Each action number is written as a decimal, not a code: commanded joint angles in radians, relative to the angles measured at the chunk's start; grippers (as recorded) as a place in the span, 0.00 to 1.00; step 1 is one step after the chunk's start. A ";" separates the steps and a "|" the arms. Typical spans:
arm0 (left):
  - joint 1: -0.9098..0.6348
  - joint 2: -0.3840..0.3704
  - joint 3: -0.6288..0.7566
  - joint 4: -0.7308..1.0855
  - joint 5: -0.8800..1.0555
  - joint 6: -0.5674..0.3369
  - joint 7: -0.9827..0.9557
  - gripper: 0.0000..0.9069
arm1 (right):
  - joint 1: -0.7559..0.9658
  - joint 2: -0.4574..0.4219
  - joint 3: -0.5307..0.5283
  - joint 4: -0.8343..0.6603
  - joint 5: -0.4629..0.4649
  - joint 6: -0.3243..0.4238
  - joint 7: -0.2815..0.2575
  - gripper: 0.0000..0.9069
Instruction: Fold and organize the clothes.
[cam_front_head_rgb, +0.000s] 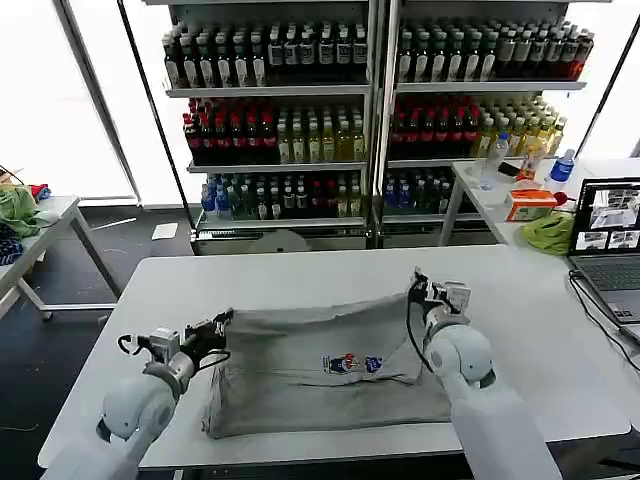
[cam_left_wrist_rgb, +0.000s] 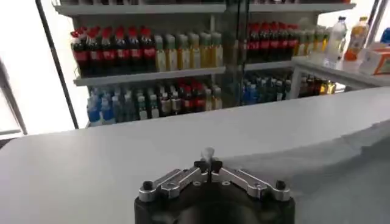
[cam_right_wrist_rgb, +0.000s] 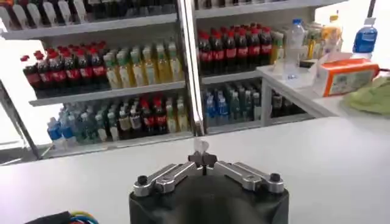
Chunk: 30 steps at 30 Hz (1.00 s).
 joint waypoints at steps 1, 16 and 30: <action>0.167 0.007 -0.038 -0.093 0.047 0.006 0.002 0.00 | -0.233 -0.004 0.034 0.194 -0.037 0.001 0.008 0.00; 0.262 -0.013 -0.059 -0.097 0.110 -0.011 0.035 0.00 | -0.396 0.019 0.089 0.248 -0.092 0.007 0.008 0.00; 0.244 -0.007 -0.057 -0.083 0.110 -0.010 0.039 0.00 | -0.402 0.006 0.149 0.233 -0.099 0.015 0.012 0.00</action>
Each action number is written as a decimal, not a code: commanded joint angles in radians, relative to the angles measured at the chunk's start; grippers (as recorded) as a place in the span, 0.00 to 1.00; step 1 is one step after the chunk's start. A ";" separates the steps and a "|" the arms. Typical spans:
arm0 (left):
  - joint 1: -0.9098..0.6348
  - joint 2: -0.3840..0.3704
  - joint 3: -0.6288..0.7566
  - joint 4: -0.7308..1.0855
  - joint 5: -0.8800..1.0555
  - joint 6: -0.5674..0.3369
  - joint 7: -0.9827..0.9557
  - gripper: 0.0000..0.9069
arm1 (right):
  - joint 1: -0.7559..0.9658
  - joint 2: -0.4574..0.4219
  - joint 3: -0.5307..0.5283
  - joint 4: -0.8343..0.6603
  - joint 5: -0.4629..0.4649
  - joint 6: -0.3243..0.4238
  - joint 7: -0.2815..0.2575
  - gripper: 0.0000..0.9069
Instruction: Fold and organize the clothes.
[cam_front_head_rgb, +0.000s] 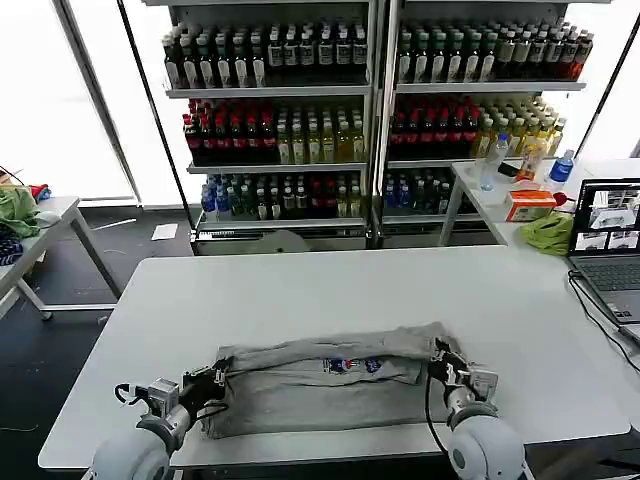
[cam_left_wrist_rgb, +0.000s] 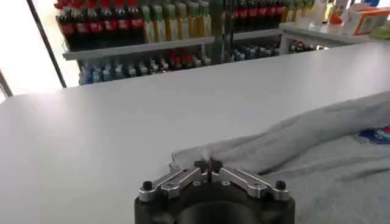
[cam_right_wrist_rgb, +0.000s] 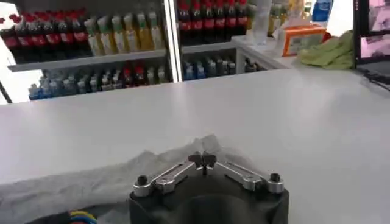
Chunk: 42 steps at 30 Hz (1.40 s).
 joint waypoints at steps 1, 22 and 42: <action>0.013 0.003 0.001 0.006 0.012 0.002 0.003 0.00 | -0.034 0.001 0.037 0.005 -0.011 0.004 0.004 0.00; -0.001 -0.015 -0.002 -0.012 0.025 -0.014 0.022 1.00 | -0.086 0.021 0.011 -0.018 -0.096 0.026 -0.016 0.00; 0.054 -0.071 -0.106 -0.101 0.011 -0.009 -0.015 1.00 | -0.156 0.016 0.094 0.172 -0.106 0.009 -0.008 1.00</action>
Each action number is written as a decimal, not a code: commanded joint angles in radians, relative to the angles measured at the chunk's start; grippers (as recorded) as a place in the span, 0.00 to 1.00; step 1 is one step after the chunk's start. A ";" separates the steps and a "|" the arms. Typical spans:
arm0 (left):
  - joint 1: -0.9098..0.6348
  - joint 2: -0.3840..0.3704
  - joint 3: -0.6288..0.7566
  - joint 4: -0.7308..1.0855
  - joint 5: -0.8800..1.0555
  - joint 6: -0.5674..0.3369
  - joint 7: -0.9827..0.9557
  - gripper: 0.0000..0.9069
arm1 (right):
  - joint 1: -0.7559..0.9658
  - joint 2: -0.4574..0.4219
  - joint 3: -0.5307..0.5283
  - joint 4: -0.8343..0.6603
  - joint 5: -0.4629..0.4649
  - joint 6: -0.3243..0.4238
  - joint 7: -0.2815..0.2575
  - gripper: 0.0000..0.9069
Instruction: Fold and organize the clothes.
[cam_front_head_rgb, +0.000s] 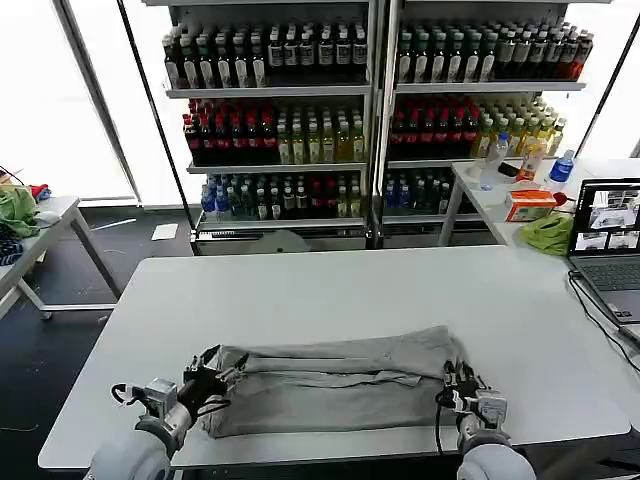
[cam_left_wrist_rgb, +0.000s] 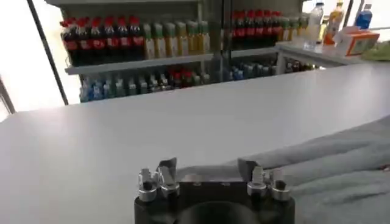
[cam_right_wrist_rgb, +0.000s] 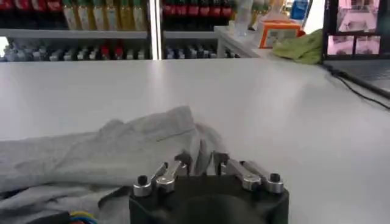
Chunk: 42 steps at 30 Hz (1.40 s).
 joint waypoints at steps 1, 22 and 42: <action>0.032 -0.030 -0.067 -0.036 -0.016 0.007 -0.026 1.00 | -0.033 -0.001 0.052 0.133 0.009 -0.003 0.001 1.00; 0.082 -0.226 -0.089 0.034 -0.050 0.011 -0.064 1.00 | 0.013 -0.032 0.048 0.175 0.053 0.006 0.001 1.00; 0.079 -0.252 -0.065 0.079 -0.006 -0.006 -0.039 0.00 | 0.001 -0.027 0.050 0.174 0.059 0.018 -0.002 1.00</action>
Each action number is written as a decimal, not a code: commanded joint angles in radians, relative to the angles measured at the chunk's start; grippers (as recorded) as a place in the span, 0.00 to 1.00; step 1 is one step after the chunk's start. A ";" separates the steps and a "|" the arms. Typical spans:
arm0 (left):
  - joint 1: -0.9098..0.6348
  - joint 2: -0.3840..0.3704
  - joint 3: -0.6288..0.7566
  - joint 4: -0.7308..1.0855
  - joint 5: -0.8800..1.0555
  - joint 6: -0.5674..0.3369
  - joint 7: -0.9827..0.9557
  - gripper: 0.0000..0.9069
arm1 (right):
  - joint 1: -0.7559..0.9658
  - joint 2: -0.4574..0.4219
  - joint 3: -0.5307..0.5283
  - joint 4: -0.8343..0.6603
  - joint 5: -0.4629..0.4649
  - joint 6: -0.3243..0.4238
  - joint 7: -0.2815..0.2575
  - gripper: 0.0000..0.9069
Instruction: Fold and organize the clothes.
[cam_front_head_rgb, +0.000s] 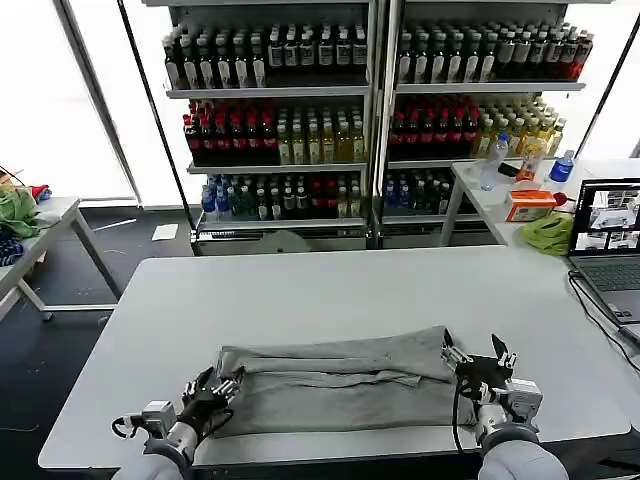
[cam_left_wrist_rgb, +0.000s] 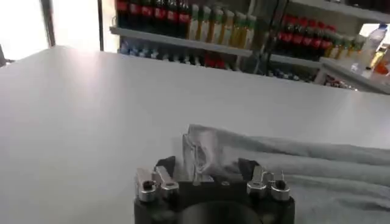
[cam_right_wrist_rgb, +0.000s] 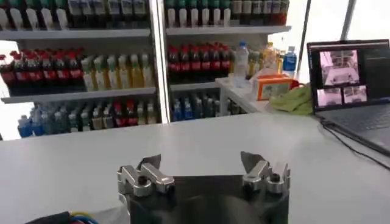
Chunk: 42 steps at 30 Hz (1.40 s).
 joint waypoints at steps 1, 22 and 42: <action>0.007 -0.022 0.012 0.022 0.027 -0.008 0.013 0.00 | 0.007 -0.001 0.005 0.005 0.007 0.000 0.000 1.00; -0.006 0.097 -0.123 0.014 0.026 -0.054 0.055 0.00 | 0.077 -0.004 -0.001 -0.038 0.031 -0.006 0.008 1.00; 0.007 0.746 -0.728 0.403 -0.156 -0.082 0.114 0.00 | 0.107 0.002 -0.008 -0.041 0.045 -0.004 0.011 1.00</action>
